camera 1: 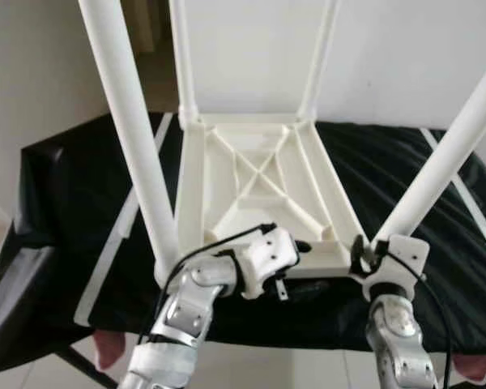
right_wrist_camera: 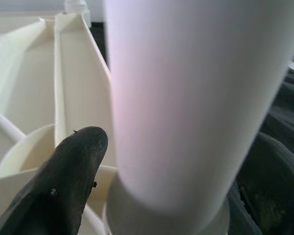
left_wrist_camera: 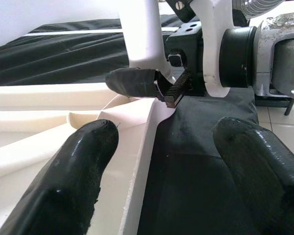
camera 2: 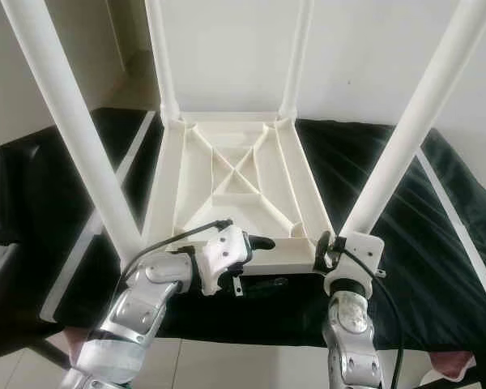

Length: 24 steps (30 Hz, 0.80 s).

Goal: Building children table

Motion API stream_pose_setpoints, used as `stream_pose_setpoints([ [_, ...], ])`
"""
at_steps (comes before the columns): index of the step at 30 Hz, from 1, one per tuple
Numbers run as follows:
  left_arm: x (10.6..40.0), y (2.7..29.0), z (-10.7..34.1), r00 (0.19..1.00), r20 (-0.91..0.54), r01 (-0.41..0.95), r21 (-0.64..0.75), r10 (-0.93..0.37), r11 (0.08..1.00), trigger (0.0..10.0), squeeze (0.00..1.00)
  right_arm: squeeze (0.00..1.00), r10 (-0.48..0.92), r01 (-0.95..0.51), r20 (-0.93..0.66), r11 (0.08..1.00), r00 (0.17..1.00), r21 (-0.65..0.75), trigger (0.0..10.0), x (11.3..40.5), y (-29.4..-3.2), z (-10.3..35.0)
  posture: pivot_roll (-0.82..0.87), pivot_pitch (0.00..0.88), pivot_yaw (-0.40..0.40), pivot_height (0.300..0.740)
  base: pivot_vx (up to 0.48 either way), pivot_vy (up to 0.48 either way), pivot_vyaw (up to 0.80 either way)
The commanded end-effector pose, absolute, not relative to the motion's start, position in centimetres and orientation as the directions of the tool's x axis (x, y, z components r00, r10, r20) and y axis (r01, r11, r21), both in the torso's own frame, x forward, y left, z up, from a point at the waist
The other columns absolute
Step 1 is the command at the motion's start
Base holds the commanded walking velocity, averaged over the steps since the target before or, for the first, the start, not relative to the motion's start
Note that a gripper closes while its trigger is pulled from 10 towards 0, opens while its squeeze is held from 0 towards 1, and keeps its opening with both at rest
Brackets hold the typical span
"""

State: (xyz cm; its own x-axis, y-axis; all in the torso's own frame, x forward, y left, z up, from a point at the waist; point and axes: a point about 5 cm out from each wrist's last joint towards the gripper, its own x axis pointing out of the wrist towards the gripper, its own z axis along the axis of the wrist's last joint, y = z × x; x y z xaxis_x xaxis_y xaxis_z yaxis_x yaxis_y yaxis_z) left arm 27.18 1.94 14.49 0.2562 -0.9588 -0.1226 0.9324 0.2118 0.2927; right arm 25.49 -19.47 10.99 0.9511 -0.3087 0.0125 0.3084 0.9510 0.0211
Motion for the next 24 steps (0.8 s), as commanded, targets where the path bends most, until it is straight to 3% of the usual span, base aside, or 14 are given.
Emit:
stream_pose_setpoints([
  [1,27.8,2.1,14.3,0.402,-0.086,0.885,0.291,-0.912,0.363,10.0,0.00,0.00,-0.291,0.291,0.008,0.957,0.957,0.017,10.0,25.2,-19.6,10.6,-0.03,0.000,-0.027,0.740,0.000,0.000,0.00],
  [7,28.0,2.0,14.0,0.415,-0.118,0.885,0.282,-0.902,0.370,10.0,0.00,0.00,-0.185,0.184,0.042,0.983,0.982,0.020,10.0,25.1,-20.6,10.8,-0.04,0.000,-0.016,0.740,0.000,0.000,0.00],
  [15,27.7,1.7,13.8,0.367,-0.137,0.912,0.250,-0.920,0.327,10.0,0.00,0.00,-0.038,0.040,0.053,0.998,0.998,-0.037,10.0,25.6,-22.6,11.5,-0.05,0.000,-0.011,0.740,0.000,0.000,0.00],
  [16,27.8,1.6,13.8,0.370,-0.140,0.908,0.262,-0.918,0.327,10.0,0.00,0.00,-0.012,0.015,0.052,0.999,0.999,-0.051,9.3,25.7,-22.9,11.7,-0.04,0.000,-0.013,0.740,0.000,0.000,0.00],
  [19,28.0,1.6,13.8,0.380,-0.141,0.904,0.266,-0.914,0.334,10.0,0.00,0.00,0.031,-0.028,0.047,0.998,0.998,-0.064,9.2,26.0,-23.2,11.8,-0.04,0.000,-0.015,0.740,0.000,0.000,0.00],
  [20,28.0,1.6,13.8,0.383,-0.143,0.905,0.256,-0.913,0.340,10.0,0.00,0.00,0.064,-0.061,0.044,0.995,0.997,-0.075,5.8,26.1,-23.2,12.0,-0.04,0.000,-0.017,0.740,0.000,0.000,0.00],
  [21,28.1,1.5,13.8,0.388,-0.143,0.905,0.247,-0.911,0.347,10.0,0.00,0.00,0.096,-0.091,0.046,0.992,0.994,-0.088,4.8,26.2,-23.3,12.1,-0.04,0.000,-0.017,0.740,0.000,0.000,0.00],
  [22,28.1,1.5,13.8,0.388,-0.143,0.905,0.247,-0.911,0.347,10.0,0.00,0.00,0.096,-0.091,0.046,0.992,0.994,-0.088,4.8,26.2,-23.3,12.1,-0.04,0.000,-0.017,0.740,0.000,0.000,0.00],
  [24,28.1,1.5,13.8,0.397,-0.148,0.908,0.211,-0.906,0.363,10.0,0.00,0.00,0.127,-0.122,0.042,0.987,0.991,-0.107,0.2,26.4,-23.5,12.2,-0.04,0.000,-0.024,0.740,0.000,0.000,0.00],
])
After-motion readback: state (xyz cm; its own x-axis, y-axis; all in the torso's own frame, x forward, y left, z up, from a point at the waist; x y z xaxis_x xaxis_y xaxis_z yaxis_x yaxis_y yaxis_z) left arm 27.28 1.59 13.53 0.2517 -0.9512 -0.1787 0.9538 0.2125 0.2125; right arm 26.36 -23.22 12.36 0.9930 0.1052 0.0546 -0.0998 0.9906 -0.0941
